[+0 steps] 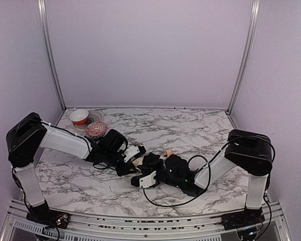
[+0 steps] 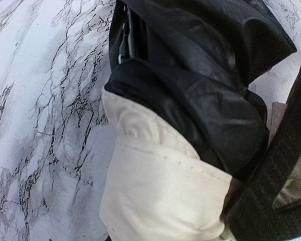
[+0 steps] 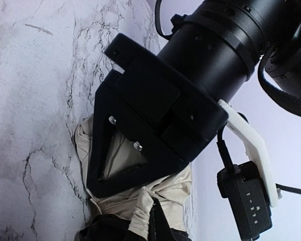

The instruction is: Put away the umbrella

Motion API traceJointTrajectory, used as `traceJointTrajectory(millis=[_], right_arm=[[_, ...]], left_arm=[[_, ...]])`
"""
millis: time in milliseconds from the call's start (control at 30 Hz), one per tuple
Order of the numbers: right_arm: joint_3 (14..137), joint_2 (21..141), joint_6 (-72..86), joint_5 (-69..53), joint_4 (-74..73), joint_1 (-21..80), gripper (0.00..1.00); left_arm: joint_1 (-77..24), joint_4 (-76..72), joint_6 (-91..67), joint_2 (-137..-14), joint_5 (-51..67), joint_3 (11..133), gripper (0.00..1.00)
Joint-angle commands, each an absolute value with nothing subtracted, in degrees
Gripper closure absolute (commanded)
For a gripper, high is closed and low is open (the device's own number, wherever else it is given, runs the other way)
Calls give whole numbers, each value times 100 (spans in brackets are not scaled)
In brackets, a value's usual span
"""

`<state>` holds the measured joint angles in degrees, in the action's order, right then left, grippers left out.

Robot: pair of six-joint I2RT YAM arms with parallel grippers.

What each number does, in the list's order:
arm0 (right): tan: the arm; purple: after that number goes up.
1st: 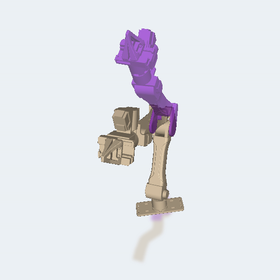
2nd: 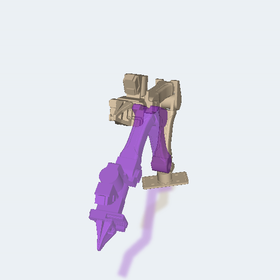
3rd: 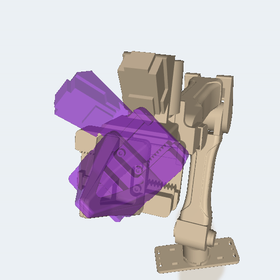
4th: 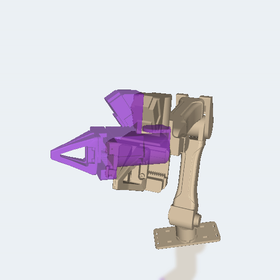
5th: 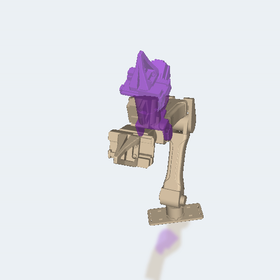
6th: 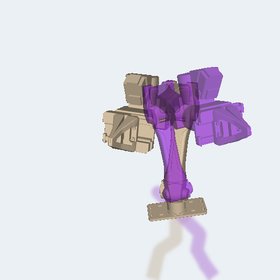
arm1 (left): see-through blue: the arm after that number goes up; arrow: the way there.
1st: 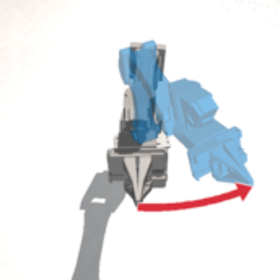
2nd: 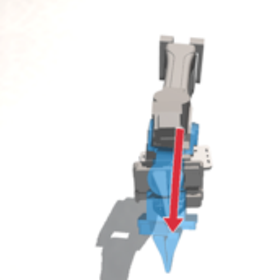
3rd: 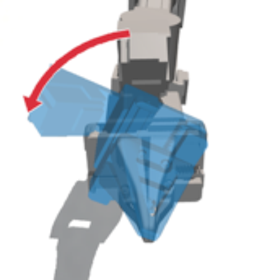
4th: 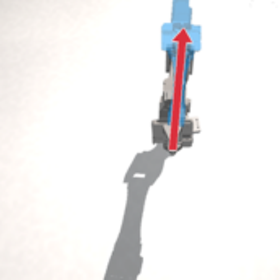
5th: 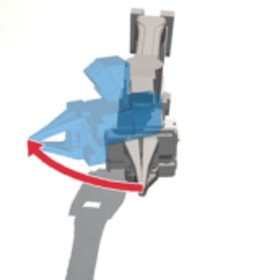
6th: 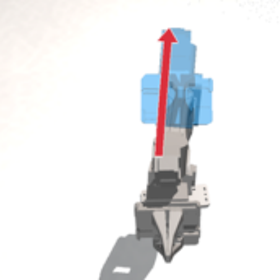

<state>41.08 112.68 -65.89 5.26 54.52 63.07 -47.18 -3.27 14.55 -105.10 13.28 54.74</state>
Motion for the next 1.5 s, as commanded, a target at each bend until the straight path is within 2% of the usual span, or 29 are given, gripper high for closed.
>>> traceJointTrajectory(millis=[0, 133, 467, 533, 567, 600, 733, 933, 1233, 1300, 1400, 1467], right_arm=[[3672, 11738, -6638, 18, 4827, 6636, 100], [3579, 11851, -6675, 76, 5124, 6636, 100], [3599, 11934, -6702, 70, 5239, 6579, 100], [3605, 11927, -6707, 70, 5253, 6553, 100], [3615, 11912, -6707, 68, 5265, 6548, 100], [3621, 11896, -6704, 71, 5269, 6542, 100], [3677, 11865, -6732, 53, 5207, 6540, 100], [3637, 11815, -6732, 67, 5186, 6537, 100], [3612, 11724, -6697, 71, 5186, 6534, 100], [3610, 11725, -6690, 64, 5188, 6541, 100], [3605, 11718, -6723, 65, 5173, 6537, 100], [3612, 11711, -6741, 124, 5203, 6541, 100]], left_arm=[[-4459, -257, 1523, -10601, 2032, 5355, 79], [-4457, -346, 1792, -10511, 2645, 5269, 61], [-4332, -672, 2282, -10453, 4034, 5417, 26], [-4276, -652, 2368, -10469, 4390, 5480, 14], [-4258, -643, 2407, -10499, 4573, 5522, 3], [-4254, -644, 2433, -10544, 4729, 5572, 1], [-4254, -623, 2271, -10940, 4904, 5904, 1], [-4254, -114, 2049, -11402, 4686, 6268, 11], [-4209, 850, 1679, -11140, 3341, 6224, 8], [-4210, 956, 1578, -11158, 3122, 6252, 11], [-4241, 1450, 1628, -11392, 3022, 6542, 22], [-4304, 1757, 1697, -11575, 2899, 6715, 23]])
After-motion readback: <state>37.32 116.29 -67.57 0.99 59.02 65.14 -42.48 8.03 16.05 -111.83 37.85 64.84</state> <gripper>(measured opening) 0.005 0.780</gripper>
